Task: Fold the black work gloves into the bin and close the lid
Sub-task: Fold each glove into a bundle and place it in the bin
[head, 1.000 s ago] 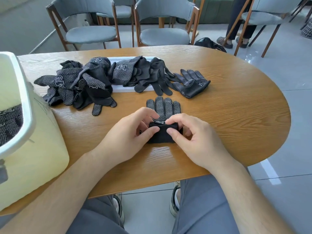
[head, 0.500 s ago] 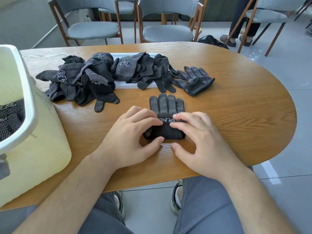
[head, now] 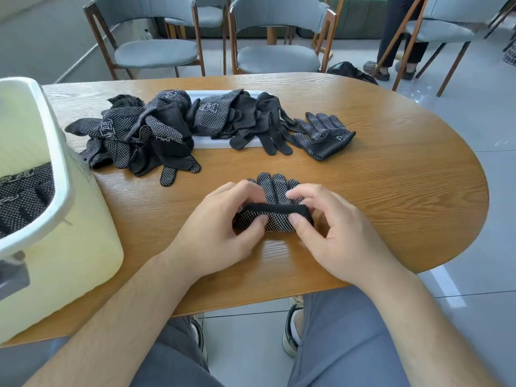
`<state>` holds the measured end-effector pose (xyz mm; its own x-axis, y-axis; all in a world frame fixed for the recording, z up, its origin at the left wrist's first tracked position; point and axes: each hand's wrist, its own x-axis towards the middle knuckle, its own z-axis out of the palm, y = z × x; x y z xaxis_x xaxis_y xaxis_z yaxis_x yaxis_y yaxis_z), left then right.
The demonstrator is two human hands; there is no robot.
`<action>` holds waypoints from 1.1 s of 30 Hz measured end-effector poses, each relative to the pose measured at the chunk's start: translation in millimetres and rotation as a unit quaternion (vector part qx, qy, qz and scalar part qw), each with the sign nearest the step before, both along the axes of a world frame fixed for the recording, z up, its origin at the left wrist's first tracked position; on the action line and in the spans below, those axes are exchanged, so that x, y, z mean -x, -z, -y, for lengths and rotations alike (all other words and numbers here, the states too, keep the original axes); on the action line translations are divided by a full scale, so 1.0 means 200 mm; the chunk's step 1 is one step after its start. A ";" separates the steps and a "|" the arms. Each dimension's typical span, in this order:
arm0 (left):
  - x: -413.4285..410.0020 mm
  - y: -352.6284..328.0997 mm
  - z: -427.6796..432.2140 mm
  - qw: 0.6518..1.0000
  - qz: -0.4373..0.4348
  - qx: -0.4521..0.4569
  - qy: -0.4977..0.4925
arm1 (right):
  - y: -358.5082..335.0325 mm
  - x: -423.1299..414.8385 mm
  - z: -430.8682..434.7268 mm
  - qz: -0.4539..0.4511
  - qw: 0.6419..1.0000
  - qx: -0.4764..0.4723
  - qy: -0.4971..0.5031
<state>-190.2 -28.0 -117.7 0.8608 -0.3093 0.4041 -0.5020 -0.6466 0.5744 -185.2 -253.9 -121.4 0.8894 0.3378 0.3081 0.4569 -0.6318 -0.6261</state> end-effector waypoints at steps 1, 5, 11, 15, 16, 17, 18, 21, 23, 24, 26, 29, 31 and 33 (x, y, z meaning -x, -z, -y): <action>0.00 0.00 0.00 1.000 -0.004 0.008 -0.007 | 0.00 -0.01 -0.01 -0.006 1.000 0.003 -0.001; -0.03 0.03 0.00 0.998 0.047 -0.035 -0.012 | 0.02 -0.09 -0.02 0.037 0.999 0.027 -0.010; -0.03 0.05 -0.01 0.990 0.063 -0.112 -0.052 | 0.02 -0.13 0.02 0.048 0.994 0.082 -0.047; -0.03 0.05 -0.02 0.985 0.041 -0.158 -0.052 | 0.02 -0.13 0.06 0.038 0.991 0.114 -0.062; -0.03 0.05 -0.02 0.985 0.041 -0.156 -0.053 | 0.02 -0.14 0.06 0.042 0.992 0.108 -0.059; -0.03 0.04 -0.02 0.987 0.042 -0.148 -0.054 | 0.01 -0.13 0.06 0.044 0.993 0.098 -0.057; -0.03 0.04 -0.02 0.989 0.036 -0.132 -0.052 | 0.01 -0.13 0.06 0.043 0.994 0.084 -0.060; 0.00 0.01 -0.04 0.998 -0.014 -0.061 -0.029 | -0.01 -0.10 0.06 0.015 0.995 0.045 -0.087; -0.01 -0.01 -0.05 0.998 -0.045 -0.045 -0.012 | -0.03 -0.09 0.06 -0.036 0.996 0.029 -0.076; -0.03 -0.02 -0.05 0.997 -0.054 -0.045 -0.013 | -0.04 -0.10 0.05 -0.062 0.996 0.027 -0.059; -0.06 -0.04 -0.03 0.997 -0.050 -0.055 -0.029 | -0.05 -0.14 0.03 -0.083 0.995 0.039 -0.023; -0.10 -0.06 0.00 0.993 0.022 -0.104 -0.046 | -0.07 -0.20 -0.02 -0.066 0.996 0.056 0.030; -0.11 -0.06 -0.01 0.984 0.065 -0.160 -0.033 | -0.09 -0.21 -0.04 -0.082 0.993 0.067 0.059; -0.12 -0.05 -0.02 0.976 0.076 -0.204 -0.025 | -0.10 -0.21 -0.04 -0.107 0.986 0.092 0.086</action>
